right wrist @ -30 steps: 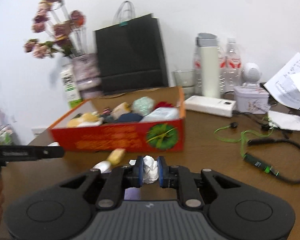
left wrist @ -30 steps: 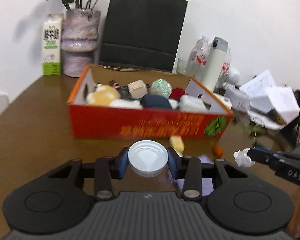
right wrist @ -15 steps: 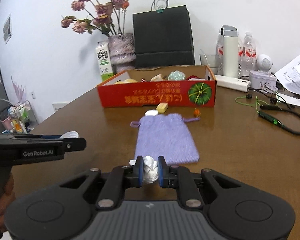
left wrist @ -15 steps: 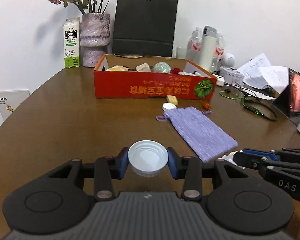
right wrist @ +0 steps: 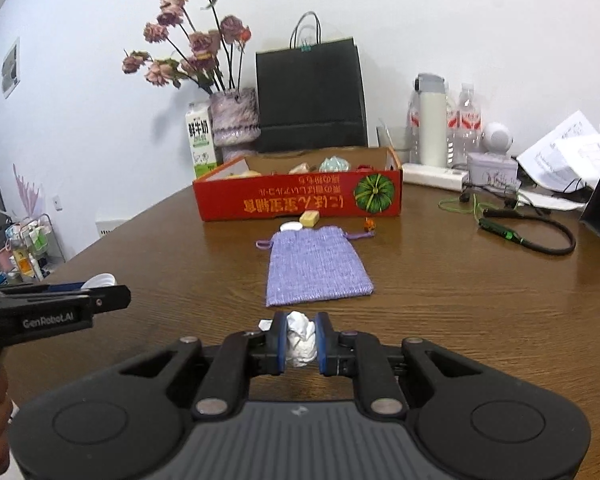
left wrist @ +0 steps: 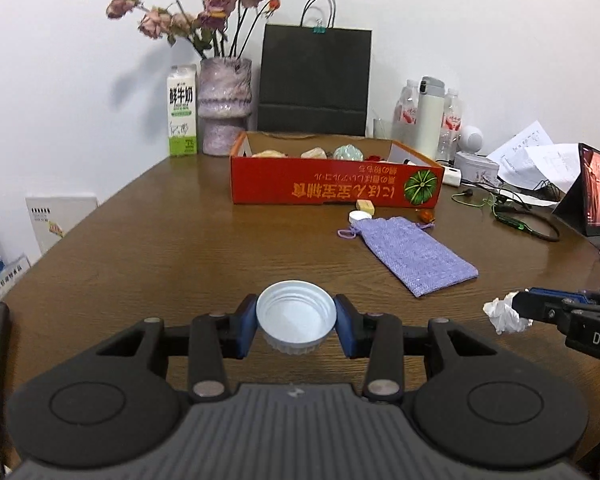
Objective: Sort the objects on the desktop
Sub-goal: 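Carry the bottle cap and tissue into the box while both tools release them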
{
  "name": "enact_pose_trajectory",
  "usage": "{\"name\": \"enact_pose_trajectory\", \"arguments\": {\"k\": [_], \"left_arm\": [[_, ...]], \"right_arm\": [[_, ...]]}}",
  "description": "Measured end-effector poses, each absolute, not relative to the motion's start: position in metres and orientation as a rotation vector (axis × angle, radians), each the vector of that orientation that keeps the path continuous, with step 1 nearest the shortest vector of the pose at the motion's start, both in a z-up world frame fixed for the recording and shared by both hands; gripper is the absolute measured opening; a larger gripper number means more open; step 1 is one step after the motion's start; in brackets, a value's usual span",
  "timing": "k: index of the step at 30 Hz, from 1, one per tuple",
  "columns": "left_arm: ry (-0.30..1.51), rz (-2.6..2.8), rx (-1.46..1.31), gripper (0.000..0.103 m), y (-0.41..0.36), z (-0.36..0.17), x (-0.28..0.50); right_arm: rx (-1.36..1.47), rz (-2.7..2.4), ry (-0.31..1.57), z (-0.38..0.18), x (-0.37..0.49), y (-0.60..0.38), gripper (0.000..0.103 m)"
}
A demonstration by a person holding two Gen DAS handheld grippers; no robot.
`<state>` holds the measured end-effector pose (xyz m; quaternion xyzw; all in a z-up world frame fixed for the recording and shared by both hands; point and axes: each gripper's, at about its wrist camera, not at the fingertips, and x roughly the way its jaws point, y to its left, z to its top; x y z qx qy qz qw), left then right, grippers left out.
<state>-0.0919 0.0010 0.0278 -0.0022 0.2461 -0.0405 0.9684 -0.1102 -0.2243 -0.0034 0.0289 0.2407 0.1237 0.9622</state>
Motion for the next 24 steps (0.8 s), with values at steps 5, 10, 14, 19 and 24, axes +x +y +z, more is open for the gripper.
{"name": "enact_pose_trajectory", "arguments": {"k": [5, 10, 14, 19, 24], "left_arm": [[0.477, -0.09, -0.001, 0.041, -0.001, 0.032, -0.093], [0.483, -0.099, -0.027, 0.041, 0.0, 0.034, -0.082], [0.475, -0.15, -0.066, 0.041, 0.003, 0.049, -0.054], [0.444, -0.173, -0.093, 0.04, 0.005, 0.08, 0.006], [0.465, -0.229, -0.066, 0.041, -0.001, 0.106, 0.087]], "right_arm": [[0.047, 0.248, 0.436, 0.004, -0.112, -0.222, 0.013], [0.043, 0.254, 0.423, 0.011, -0.1, -0.224, 0.013], [0.056, 0.269, 0.413, 0.026, -0.072, -0.229, 0.014], [0.06, 0.301, 0.393, 0.057, -0.011, -0.233, 0.014], [0.049, 0.338, 0.392, 0.088, 0.066, -0.232, 0.014]]}}
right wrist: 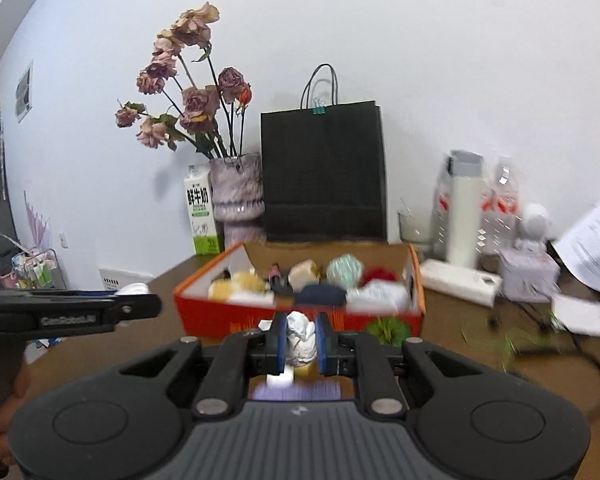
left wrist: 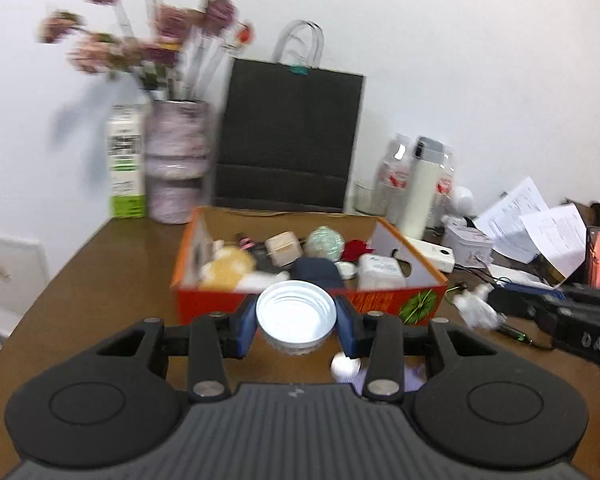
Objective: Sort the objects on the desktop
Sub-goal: 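Carry the bottle cap and tissue into the box while both tools release them, then withdraw both open tools from the box toward the lavender pouch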
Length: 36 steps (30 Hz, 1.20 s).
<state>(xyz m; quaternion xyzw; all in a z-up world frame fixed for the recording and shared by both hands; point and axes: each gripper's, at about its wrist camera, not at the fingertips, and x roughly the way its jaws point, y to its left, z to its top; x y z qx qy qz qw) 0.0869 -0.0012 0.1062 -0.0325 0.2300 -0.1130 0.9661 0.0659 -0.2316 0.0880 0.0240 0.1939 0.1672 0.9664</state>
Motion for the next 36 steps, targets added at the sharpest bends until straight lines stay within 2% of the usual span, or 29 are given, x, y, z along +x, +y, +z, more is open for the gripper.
{"name": "enact_pose_trajectory", "arguments": {"k": [6, 11, 18, 21, 24, 26, 27, 30, 33, 35, 36], "left_arm": [[0.574, -0.206, -0.097, 0.041, -0.014, 0.112, 0.199], [0.688, -0.134, -0.067, 0.041, -0.025, 0.088, 0.279], [0.817, -0.11, -0.023, 0.041, -0.032, 0.054, 0.33], [0.847, -0.124, -0.015, 0.043, -0.034, 0.046, 0.341], [0.823, -0.1, -0.048, 0.052, -0.029, 0.051, 0.343], [0.825, -0.107, -0.059, 0.06, -0.028, 0.056, 0.344], [0.819, -0.102, -0.054, 0.066, -0.027, 0.059, 0.343], [0.777, -0.067, -0.041, 0.073, -0.022, 0.07, 0.332], [0.771, -0.069, -0.05, 0.08, -0.018, 0.08, 0.319], [0.773, -0.057, -0.048, 0.09, -0.016, 0.086, 0.31], [0.773, -0.05, -0.045, 0.099, -0.015, 0.088, 0.305]], "right_arm": [[0.055, 0.35, 0.513, 0.099, 0.183, -0.219, 0.014], [0.018, 0.3, 0.606, 0.087, 0.264, -0.199, 0.014], [-0.019, 0.224, 0.813, 0.033, 0.346, -0.189, 0.014], [-0.013, 0.208, 0.873, 0.015, 0.357, -0.189, 0.021], [0.02, 0.203, 0.862, 0.016, 0.357, -0.194, 0.027], [0.038, 0.199, 0.845, 0.022, 0.357, -0.199, 0.038], [0.045, 0.189, 0.832, 0.027, 0.353, -0.202, 0.038], [0.058, 0.189, 0.807, 0.04, 0.344, -0.209, 0.041], [0.051, 0.189, 0.792, 0.05, 0.329, -0.21, 0.048], [0.06, 0.191, 0.785, 0.056, 0.317, -0.209, 0.054], [0.063, 0.192, 0.782, 0.058, 0.311, -0.209, 0.056]]}}
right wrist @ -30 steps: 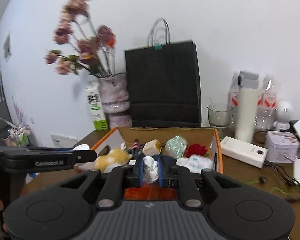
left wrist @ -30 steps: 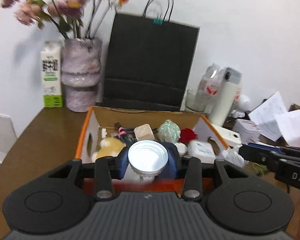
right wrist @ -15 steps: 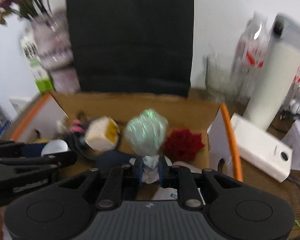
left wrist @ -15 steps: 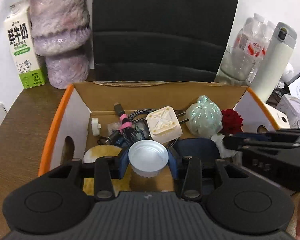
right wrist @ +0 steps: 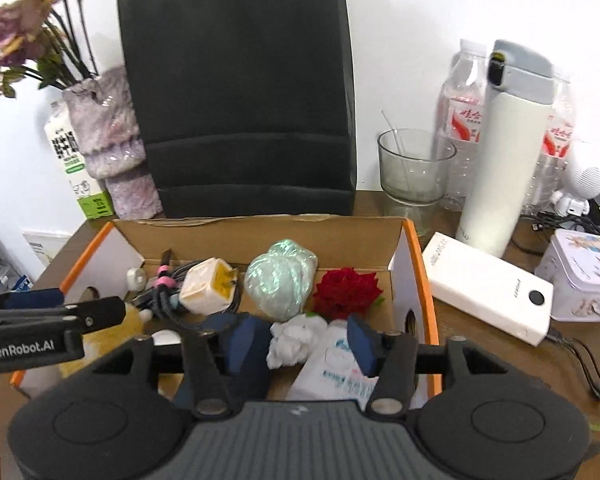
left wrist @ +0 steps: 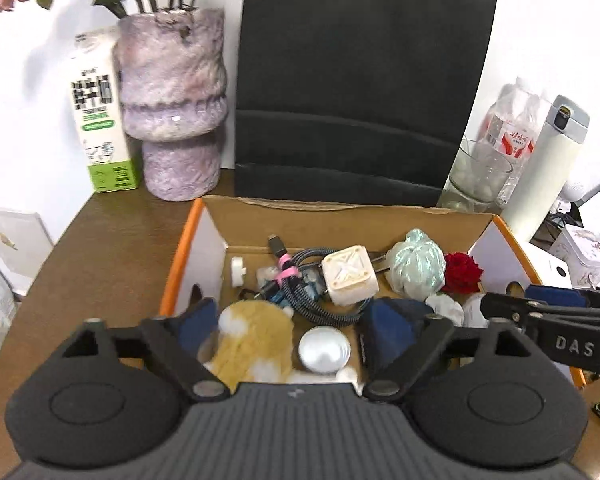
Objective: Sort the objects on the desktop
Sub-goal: 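Withdraw both open tools from the box toward the lavender pouch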
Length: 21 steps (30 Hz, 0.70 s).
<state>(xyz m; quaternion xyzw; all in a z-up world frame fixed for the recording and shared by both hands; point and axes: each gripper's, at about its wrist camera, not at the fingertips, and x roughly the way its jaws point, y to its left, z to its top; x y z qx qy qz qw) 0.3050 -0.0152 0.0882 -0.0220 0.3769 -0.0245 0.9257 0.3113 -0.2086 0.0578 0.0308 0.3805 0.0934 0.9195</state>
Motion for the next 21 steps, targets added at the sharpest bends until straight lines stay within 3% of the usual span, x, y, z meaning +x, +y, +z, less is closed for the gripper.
{"name": "enact_pose_trajectory", "arguments": {"k": [3, 8, 13, 21], "left_arm": [[0.751, -0.013, -0.045, 0.103, -0.012, 0.093, 0.287], [0.728, -0.007, -0.024, 0.103, -0.005, 0.096, 0.243], [0.642, -0.029, -0.072, 0.103, 0.008, 0.096, 0.173], [0.572, -0.055, -0.061, 0.103, 0.011, 0.054, 0.044]], "right_arm": [[0.054, 0.2, 0.776, 0.062, 0.288, -0.202, 0.062], [0.056, 0.186, 0.684, 0.068, 0.237, -0.2, 0.085], [0.069, 0.183, 0.601, 0.062, 0.169, -0.205, 0.087], [0.097, 0.204, 0.577, 0.016, 0.047, -0.222, 0.088]]}}
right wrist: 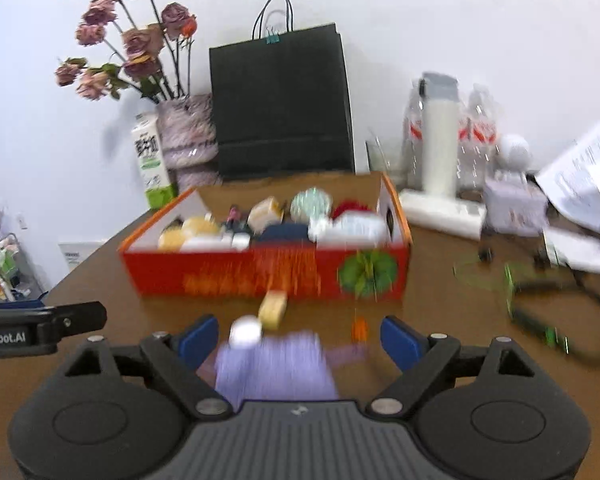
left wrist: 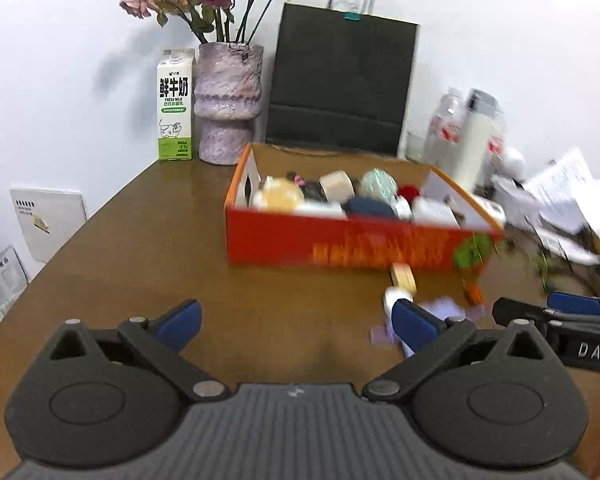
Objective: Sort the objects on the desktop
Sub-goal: 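Withdraw both open tools from the box toward the lavender pouch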
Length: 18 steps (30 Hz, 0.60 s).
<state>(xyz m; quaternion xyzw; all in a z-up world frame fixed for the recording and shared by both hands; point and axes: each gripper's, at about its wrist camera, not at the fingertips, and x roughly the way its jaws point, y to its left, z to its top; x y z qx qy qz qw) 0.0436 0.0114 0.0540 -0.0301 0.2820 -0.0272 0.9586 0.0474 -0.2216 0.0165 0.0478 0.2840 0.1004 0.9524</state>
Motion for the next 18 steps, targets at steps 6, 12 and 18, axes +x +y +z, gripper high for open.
{"name": "enact_pose_trajectory", "arguments": {"k": [6, 12, 18], "left_arm": [[0.515, -0.061, -0.042, 0.103, 0.008, 0.025, -0.032], [0.49, -0.052, 0.04, 0.103, 0.007, 0.003, -0.078], [0.489, -0.054, -0.005, 0.103, 0.015, 0.005, -0.086]], "right_arm": [[0.055, 0.196, 0.609, -0.012, -0.019, -0.228, 0.088], [0.059, 0.197, 0.558, -0.019, -0.074, -0.233, 0.088], [0.056, 0.211, 0.525, -0.018, -0.089, -0.239, 0.089]]}}
